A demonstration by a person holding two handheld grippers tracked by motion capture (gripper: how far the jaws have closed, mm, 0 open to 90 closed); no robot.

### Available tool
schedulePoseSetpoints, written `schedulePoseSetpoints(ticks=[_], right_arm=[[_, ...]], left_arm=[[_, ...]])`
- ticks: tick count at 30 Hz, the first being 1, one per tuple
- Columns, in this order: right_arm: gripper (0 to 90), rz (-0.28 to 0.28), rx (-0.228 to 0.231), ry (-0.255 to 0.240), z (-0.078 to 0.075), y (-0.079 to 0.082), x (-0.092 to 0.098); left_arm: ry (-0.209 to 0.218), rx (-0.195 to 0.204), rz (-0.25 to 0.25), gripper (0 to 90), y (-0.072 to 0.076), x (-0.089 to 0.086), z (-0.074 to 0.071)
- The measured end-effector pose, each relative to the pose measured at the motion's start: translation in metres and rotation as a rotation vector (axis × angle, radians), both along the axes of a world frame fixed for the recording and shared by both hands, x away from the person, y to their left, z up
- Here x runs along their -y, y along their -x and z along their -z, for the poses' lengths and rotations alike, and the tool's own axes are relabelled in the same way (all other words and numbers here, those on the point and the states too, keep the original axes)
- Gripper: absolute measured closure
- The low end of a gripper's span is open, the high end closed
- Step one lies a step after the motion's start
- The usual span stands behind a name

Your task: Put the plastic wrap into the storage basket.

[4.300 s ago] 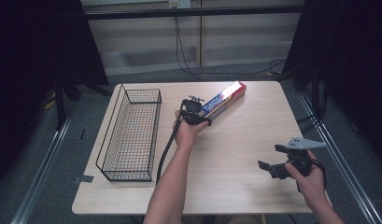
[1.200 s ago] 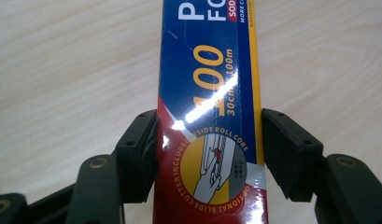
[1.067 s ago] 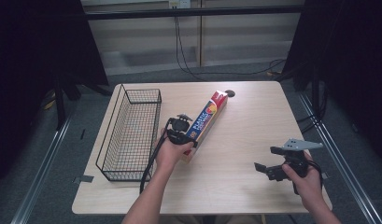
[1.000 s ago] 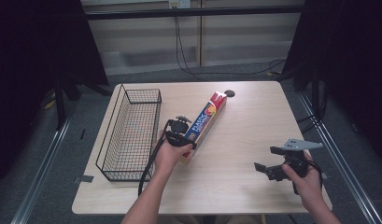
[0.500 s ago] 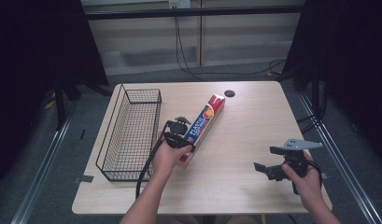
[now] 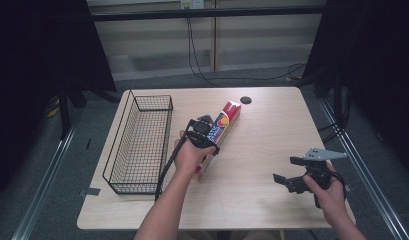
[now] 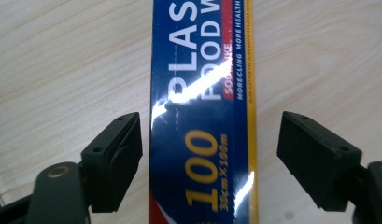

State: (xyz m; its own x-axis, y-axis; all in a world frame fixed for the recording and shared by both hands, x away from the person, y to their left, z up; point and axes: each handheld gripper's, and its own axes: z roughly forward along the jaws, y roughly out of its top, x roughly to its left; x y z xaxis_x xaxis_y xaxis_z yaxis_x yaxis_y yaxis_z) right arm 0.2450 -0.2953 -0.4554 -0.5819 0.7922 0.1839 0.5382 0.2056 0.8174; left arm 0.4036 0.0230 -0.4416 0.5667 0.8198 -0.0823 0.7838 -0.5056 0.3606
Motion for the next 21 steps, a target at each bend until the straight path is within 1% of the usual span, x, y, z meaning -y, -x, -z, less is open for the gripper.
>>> schedulePoseSetpoints(ticks=[1,2,3,4,5,6,8,9,10,12,13,14,15,16,17,18,19,20,21], right_arm=[[1.6,0.001,0.001,0.001,0.000,0.000,0.001],[1.6,0.002,0.002,-0.002,0.000,0.000,0.001],[1.6,0.003,0.004,-0.001,0.000,0.000,0.002],[1.6,0.002,0.003,-0.001,0.000,0.000,0.002],[1.6,0.004,0.001,-0.003,0.000,0.000,0.003],[1.6,0.006,0.002,-0.004,0.000,0.000,0.003],[1.6,0.006,0.001,-0.005,0.000,0.000,0.004],[1.6,0.007,0.002,-0.005,0.001,0.000,0.004],[1.6,0.008,0.000,-0.006,0.000,0.000,0.004],[1.6,0.004,0.005,-0.004,0.000,-0.001,0.004],[1.6,0.004,0.004,-0.006,0.000,-0.001,0.004],[1.6,0.009,0.003,-0.008,0.000,-0.001,0.004],[1.6,0.009,0.003,-0.008,0.000,-0.001,0.004],[1.6,0.009,0.002,-0.008,0.000,-0.001,0.004],[1.6,0.011,0.002,-0.006,0.000,-0.001,0.004],[1.6,0.009,0.000,-0.006,0.000,-0.001,0.004],[1.6,0.009,0.002,-0.006,0.000,-0.001,0.004],[1.6,0.007,0.004,-0.007,0.000,-0.001,0.004],[1.6,0.008,0.005,-0.007,0.000,-0.001,0.004]], left_arm=[[-0.004,-0.002,-0.001,20.6,-0.002,0.001,0.002],[-0.002,0.013,-0.003,19.5,-0.004,0.002,0.004],[-0.008,0.014,0.000,18.9,-0.007,0.002,0.005],[-0.003,0.008,-0.009,18.9,-0.009,0.003,0.006],[0.000,0.016,-0.011,18.9,-0.011,0.005,0.008],[-0.003,0.008,-0.016,18.9,-0.012,0.006,0.008],[-0.001,0.021,-0.021,18.9,-0.015,0.010,0.009],[0.002,0.021,-0.018,18.9,-0.016,0.011,0.010],[-0.007,0.005,-0.006,18.9,-0.017,0.012,0.011],[0.004,0.011,0.004,18.9,-0.018,0.016,0.014],[-0.001,0.002,0.007,18.9,-0.019,0.016,0.015],[0.005,-0.003,-0.002,19.0,-0.019,0.017,0.017],[0.002,0.000,0.009,19.7,-0.021,0.017,0.018],[-0.002,0.008,0.008,20.3,-0.021,0.018,0.019],[-0.001,0.009,0.017,20.5,-0.023,0.018,0.019],[0.000,0.006,0.012,21.0,-0.023,0.019,0.020],[-0.006,0.007,0.022,22.2,-0.024,0.019,0.020],[-0.003,0.009,0.022,22.7,-0.024,0.019,0.020],[-0.008,0.011,0.026,25.1,-0.024,0.019,0.020]])
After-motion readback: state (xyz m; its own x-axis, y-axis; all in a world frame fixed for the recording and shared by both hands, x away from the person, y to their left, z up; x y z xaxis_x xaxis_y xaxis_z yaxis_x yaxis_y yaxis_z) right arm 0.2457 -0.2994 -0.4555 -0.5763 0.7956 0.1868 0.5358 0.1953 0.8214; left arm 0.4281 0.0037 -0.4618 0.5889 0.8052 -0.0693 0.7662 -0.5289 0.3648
